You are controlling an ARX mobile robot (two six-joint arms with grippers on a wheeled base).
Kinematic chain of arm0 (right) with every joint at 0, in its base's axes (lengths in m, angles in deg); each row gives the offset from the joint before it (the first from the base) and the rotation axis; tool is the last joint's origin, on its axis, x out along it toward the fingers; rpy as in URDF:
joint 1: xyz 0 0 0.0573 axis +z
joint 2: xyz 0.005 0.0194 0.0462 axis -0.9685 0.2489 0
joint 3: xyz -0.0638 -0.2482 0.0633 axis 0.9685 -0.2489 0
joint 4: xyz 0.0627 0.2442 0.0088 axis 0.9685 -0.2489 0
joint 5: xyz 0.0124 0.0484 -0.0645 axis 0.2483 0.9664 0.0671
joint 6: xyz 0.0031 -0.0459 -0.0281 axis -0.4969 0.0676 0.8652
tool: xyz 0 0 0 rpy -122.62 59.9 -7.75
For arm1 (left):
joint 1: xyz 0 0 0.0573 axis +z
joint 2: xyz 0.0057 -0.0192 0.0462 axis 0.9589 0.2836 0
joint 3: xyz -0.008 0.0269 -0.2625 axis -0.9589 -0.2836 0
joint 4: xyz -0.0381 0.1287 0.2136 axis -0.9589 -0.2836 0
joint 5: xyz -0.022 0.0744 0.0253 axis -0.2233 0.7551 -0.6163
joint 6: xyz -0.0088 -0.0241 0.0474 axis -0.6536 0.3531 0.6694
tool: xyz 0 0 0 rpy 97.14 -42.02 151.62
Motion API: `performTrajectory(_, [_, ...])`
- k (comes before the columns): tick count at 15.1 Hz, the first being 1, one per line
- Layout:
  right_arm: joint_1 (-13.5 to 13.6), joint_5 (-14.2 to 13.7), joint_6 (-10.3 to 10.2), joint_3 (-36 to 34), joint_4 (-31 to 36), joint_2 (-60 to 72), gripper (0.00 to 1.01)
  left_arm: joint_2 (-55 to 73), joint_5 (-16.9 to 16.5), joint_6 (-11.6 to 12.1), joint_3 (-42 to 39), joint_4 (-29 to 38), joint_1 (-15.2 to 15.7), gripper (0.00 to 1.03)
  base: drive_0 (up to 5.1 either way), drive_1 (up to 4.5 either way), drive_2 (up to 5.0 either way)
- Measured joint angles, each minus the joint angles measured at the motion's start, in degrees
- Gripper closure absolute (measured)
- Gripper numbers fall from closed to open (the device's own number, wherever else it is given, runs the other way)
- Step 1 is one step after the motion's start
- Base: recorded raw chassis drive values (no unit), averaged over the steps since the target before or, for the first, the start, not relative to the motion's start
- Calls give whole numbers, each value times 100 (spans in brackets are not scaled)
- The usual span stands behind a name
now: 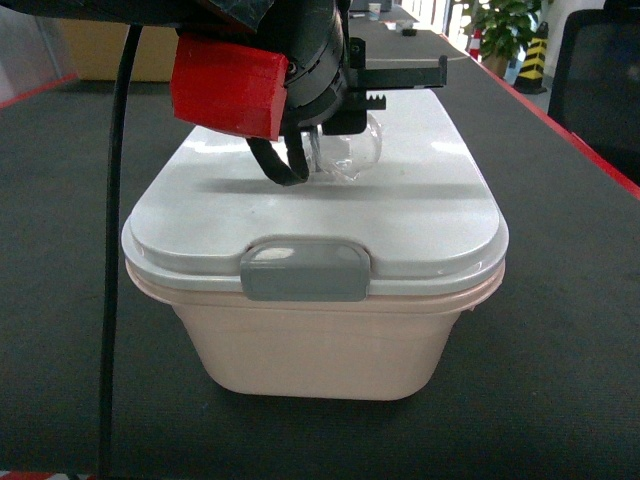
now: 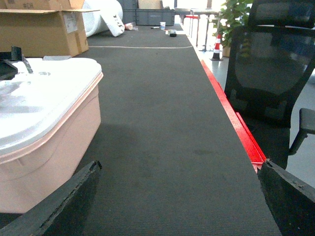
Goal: Pick capacitor and pack into box
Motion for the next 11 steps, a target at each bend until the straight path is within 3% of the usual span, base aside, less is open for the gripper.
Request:
performTrajectory(2, [0,0,2,0,0,0,3,31,-22,-20,26,-105,-2,101,0,0,0])
performTrajectory(8, [0,0,2,0,0,0,3,-787,-164,160,-433,787,-74,43,0,0,0])
performTrajectory(11, [0,0,0,0,0,0,3,-1687,-205,581,-1207,1937,116,11,0,0,0])
